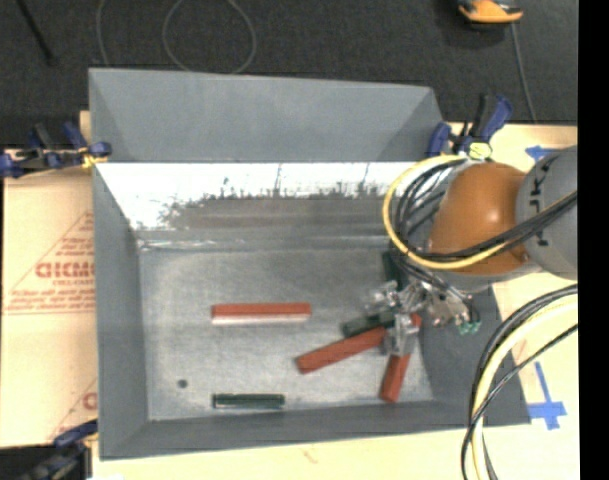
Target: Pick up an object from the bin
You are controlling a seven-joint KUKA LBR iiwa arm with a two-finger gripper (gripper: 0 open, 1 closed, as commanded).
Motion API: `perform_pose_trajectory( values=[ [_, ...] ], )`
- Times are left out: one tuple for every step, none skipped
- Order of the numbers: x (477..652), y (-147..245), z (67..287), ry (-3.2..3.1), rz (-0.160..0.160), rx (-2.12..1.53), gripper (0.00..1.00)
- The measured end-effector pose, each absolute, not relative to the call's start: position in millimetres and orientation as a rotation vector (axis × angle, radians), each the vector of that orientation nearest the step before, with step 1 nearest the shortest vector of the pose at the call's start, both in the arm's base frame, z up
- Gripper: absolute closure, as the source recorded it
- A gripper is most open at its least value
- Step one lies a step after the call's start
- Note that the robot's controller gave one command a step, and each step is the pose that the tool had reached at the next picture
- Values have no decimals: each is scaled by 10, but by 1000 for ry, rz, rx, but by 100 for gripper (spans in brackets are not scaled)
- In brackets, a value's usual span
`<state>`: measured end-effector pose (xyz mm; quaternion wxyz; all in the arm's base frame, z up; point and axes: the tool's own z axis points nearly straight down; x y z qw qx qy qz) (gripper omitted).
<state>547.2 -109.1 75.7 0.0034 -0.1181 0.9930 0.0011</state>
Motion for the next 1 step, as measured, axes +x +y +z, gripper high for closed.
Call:
perform_pose_trajectory(
  values=[
    [5639,-1077,2152,3103,-8,-404,100]
  ],
)
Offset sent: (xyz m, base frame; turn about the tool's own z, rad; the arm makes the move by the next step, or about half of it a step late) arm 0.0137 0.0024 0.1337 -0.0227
